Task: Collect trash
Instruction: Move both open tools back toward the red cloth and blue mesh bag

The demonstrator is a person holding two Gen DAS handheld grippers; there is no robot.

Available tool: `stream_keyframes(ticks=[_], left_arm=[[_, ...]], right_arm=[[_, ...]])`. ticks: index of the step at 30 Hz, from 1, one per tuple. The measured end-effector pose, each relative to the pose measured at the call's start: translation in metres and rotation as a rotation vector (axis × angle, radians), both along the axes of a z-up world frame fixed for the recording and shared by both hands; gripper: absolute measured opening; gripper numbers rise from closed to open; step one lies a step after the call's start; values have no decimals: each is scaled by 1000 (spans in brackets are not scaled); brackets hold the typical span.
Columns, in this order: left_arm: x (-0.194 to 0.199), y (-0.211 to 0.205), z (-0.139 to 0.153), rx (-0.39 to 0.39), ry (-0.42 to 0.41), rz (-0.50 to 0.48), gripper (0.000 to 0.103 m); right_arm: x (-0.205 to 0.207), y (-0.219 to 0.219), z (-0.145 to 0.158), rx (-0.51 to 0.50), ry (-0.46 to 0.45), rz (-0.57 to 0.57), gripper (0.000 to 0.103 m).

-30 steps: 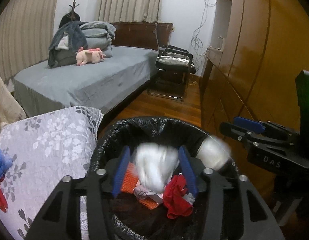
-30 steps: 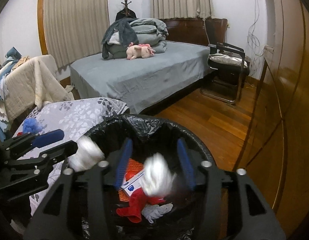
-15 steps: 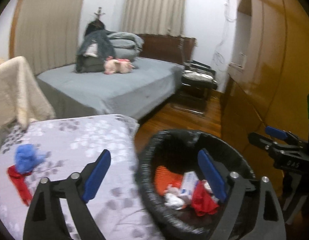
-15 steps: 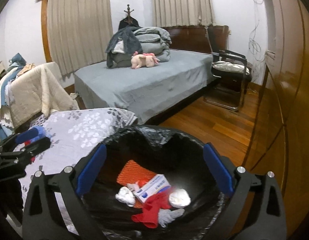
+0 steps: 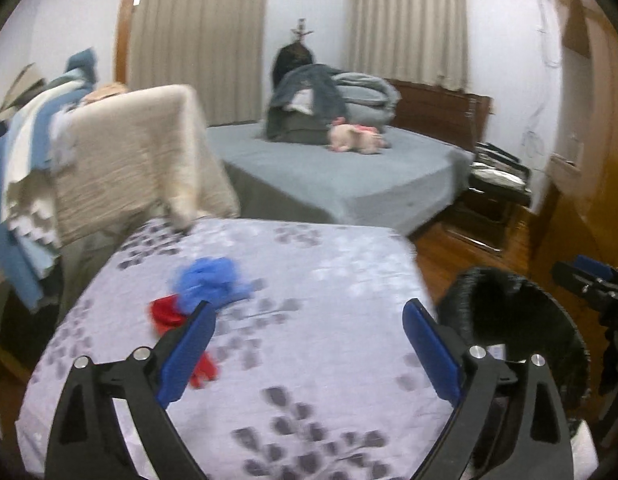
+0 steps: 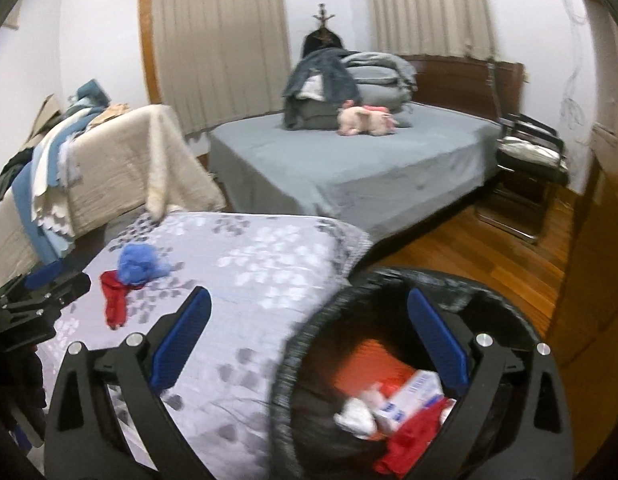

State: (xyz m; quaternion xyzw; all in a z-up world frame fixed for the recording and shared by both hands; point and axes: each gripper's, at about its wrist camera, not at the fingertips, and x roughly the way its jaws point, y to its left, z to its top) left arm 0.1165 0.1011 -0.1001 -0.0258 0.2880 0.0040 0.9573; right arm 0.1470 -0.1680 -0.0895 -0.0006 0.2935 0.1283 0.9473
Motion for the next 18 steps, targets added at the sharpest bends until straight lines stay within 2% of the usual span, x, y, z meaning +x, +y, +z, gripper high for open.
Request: stream_keyframes(ticks=[8, 18], left_arm=[[5, 60, -26, 24, 46, 109, 93], [42, 118, -76, 21, 143, 168, 86]], right_arm=[[32, 69, -11, -4, -6, 83, 96], [71, 127, -53, -22, 33, 102, 96]])
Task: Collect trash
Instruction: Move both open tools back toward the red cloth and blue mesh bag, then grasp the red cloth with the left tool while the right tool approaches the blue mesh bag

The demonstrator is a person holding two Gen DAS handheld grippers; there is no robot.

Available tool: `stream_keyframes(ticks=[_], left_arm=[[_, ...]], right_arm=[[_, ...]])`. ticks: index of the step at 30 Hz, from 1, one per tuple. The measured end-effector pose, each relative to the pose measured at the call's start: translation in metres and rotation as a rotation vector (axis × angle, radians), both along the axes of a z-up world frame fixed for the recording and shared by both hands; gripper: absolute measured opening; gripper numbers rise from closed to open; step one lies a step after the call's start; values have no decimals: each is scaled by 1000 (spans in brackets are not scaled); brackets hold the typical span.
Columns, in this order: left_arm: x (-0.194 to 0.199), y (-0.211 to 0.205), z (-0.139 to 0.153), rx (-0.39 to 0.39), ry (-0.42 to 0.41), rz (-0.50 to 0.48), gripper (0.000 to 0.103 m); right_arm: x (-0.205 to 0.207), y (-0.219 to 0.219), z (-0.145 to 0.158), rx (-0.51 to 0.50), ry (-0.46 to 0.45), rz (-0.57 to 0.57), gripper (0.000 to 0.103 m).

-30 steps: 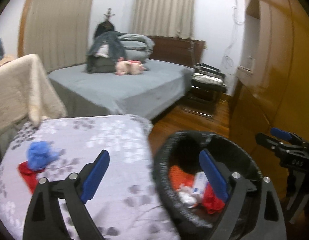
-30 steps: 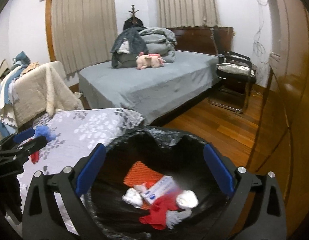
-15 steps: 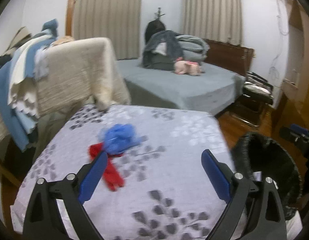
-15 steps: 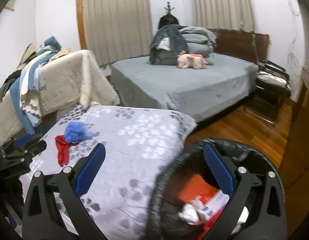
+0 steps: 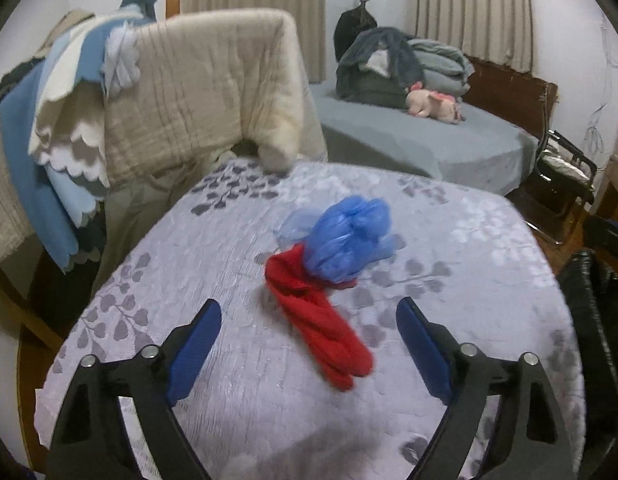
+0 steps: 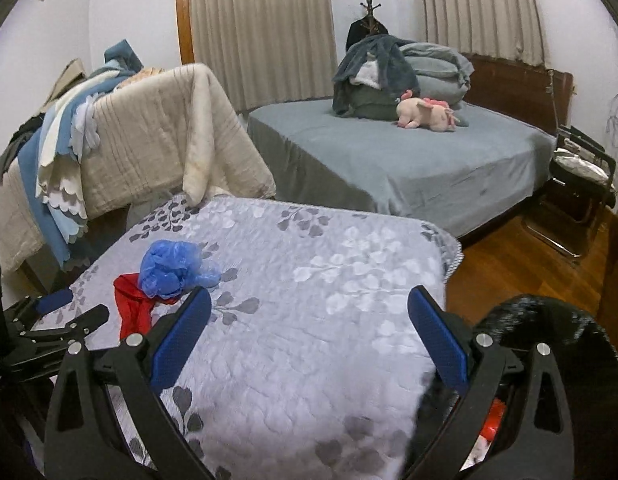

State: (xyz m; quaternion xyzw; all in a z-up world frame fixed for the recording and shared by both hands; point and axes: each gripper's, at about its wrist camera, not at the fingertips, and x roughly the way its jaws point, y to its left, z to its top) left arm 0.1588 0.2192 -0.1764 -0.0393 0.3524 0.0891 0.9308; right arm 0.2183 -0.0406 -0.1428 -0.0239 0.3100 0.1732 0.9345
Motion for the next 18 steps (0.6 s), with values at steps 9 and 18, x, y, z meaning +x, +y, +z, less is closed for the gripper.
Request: stream_keyframes(ticks=[9, 18], left_arm=[[40, 19, -39, -47, 86, -14, 77], [57, 19, -60, -113, 141, -32, 43]], right_arm=[[28, 25, -23, -22, 33, 0, 96], [38, 37, -34, -41, 47, 18, 96]])
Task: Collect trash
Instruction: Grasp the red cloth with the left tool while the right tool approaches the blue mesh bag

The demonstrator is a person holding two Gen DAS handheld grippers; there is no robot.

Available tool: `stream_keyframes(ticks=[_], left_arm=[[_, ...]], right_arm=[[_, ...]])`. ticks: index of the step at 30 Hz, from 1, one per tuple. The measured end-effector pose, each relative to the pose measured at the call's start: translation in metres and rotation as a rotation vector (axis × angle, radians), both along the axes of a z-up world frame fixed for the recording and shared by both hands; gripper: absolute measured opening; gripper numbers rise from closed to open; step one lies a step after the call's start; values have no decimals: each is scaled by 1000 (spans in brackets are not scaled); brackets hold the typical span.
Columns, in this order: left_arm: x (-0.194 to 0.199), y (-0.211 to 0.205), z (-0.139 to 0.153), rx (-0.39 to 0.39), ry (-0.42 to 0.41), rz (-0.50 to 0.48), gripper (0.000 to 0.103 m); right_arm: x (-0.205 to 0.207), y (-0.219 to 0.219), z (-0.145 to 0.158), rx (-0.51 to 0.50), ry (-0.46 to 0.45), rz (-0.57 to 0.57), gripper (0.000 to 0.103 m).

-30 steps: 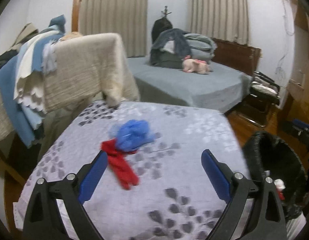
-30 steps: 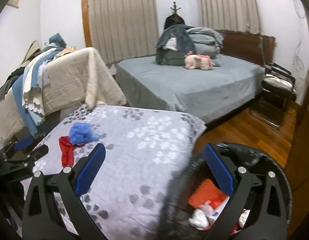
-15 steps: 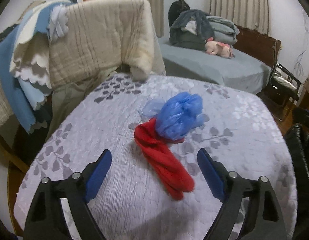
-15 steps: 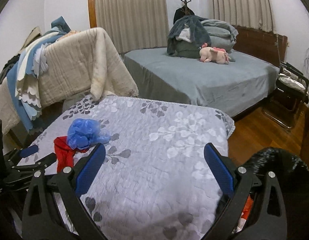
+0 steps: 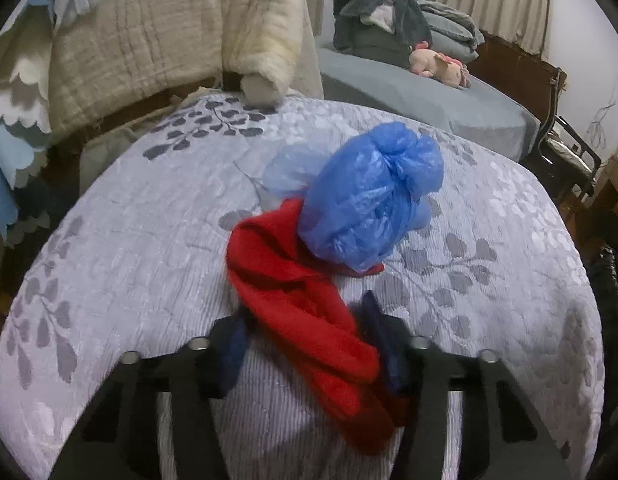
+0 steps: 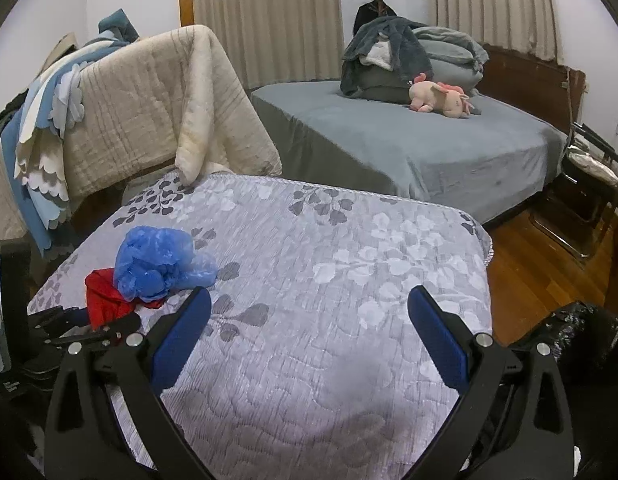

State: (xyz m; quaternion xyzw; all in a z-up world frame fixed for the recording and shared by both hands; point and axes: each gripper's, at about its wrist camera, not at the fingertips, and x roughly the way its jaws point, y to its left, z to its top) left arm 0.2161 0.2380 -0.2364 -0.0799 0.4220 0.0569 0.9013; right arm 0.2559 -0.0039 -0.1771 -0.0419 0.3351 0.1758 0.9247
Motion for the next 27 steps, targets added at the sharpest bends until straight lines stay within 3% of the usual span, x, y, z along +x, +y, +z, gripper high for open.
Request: stream_keyframes(ticks=[2, 4, 11, 27], left_arm=[[0, 2, 0, -12, -5, 5, 20], [-2, 5, 2, -25, -10, 8, 14], [-24, 18, 22, 1, -60, 42, 12], [-64, 83, 50, 65, -150, 245, 12]], right_arm=[[1, 3, -2, 0, 6, 2, 96], [1, 6, -4, -2, 9, 9, 96], [1, 23, -9, 0, 19, 39, 96], [11, 103, -10, 25, 18, 169, 96]])
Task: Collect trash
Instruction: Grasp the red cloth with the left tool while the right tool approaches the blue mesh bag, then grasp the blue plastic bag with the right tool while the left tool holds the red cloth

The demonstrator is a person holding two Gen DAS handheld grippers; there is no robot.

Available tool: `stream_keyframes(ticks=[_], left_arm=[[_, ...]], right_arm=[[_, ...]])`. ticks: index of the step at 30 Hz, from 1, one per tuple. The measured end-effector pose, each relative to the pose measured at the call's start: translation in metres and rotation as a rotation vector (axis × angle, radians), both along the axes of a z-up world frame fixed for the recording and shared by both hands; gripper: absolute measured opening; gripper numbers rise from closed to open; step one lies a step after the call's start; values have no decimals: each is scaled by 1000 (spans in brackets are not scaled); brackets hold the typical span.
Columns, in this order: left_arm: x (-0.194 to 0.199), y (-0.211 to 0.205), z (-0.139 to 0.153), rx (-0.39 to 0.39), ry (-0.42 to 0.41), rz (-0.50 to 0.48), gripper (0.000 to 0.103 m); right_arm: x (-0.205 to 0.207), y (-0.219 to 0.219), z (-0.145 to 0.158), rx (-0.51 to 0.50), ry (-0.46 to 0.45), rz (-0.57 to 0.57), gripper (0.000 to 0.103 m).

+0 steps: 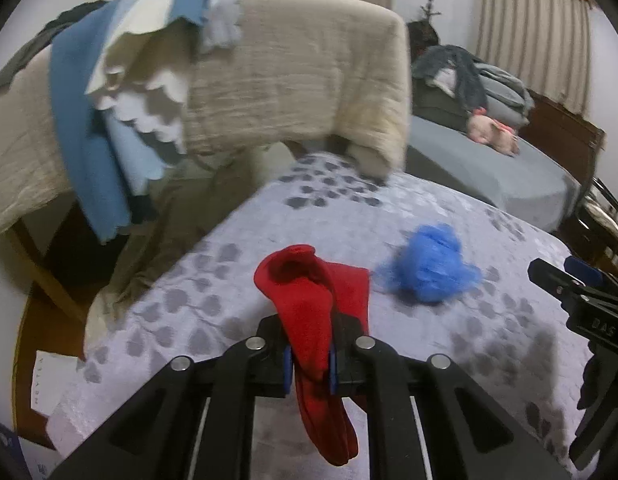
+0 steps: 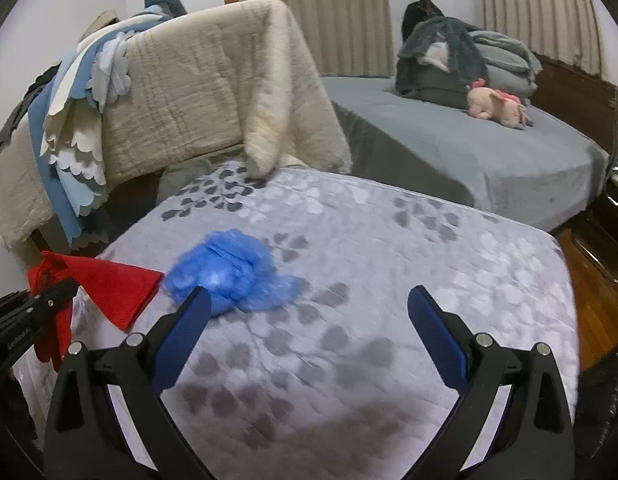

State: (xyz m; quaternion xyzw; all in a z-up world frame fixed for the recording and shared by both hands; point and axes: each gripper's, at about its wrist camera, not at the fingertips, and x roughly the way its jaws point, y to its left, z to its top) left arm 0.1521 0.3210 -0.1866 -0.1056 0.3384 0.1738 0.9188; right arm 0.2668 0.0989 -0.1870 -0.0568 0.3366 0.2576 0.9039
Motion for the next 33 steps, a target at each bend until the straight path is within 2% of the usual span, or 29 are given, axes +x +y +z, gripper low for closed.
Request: stream_keyframes(ticks=[10, 20, 22, 23, 33], left_arm=[[7, 27, -8, 14, -10, 63, 12], [12, 40, -18, -3, 1, 76, 12], [12, 41, -18, -7, 0, 76, 12], [13, 41, -18, -8, -1, 74, 12], [12, 31, -7, -8, -24, 47, 12]], right_arm=[[21, 61, -15, -10, 27, 64, 96], [35, 88, -40, -68, 97, 89, 95], [35, 91, -42, -65, 118, 122, 78], [34, 93, -44, -68, 131, 136, 66], [22, 82, -27, -39, 119, 157, 45]])
